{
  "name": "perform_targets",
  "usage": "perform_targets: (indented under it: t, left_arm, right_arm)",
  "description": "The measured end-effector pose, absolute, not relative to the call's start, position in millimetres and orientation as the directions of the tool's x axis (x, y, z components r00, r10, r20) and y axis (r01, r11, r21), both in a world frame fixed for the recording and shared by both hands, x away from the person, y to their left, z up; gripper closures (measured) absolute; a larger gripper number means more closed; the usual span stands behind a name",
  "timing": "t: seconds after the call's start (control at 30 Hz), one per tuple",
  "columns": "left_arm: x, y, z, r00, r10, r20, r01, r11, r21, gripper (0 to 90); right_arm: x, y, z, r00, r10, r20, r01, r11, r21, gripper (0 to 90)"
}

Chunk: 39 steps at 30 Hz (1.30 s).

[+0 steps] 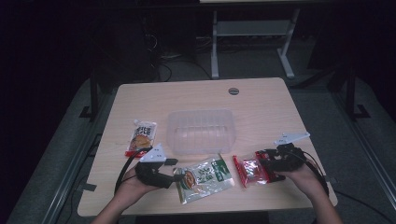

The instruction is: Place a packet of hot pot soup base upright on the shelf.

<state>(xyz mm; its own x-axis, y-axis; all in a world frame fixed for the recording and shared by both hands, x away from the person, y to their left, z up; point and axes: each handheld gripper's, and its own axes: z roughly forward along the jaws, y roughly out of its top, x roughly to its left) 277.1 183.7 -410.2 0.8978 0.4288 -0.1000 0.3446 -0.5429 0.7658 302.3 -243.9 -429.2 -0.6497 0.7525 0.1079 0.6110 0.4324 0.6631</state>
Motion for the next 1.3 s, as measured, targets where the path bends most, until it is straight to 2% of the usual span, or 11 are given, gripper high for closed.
perform_targets:
  t: [0.23,0.4,0.47,1.1,1.3]
  left_arm:
    - [288,147,-411,0.926,0.365,-0.098,0.306,-0.575,0.758,64.4]
    - [295,123,-412,0.942,0.325,-0.09,0.278,-0.599,0.751,85.2]
    - [297,114,-412,0.946,0.312,-0.09,0.269,-0.6,0.753,89.6]
    - [320,32,-424,0.976,0.197,-0.092,0.198,-0.632,0.749,89.8]
    - [327,12,-434,0.978,0.189,-0.084,0.189,-0.655,0.731,89.8]
  right_arm:
    - [295,-252,-432,-0.623,0.774,0.109,0.621,0.405,0.671,34.4]
    - [289,-259,-434,-0.604,0.79,0.105,0.628,0.392,0.672,31.7]
    - [288,-262,-436,-0.604,0.791,0.096,0.621,0.392,0.679,31.2]
    - [272,-284,-438,-0.536,0.839,0.097,0.642,0.329,0.693,27.6]
    - [272,-287,-440,-0.523,0.847,0.097,0.646,0.32,0.693,26.9]
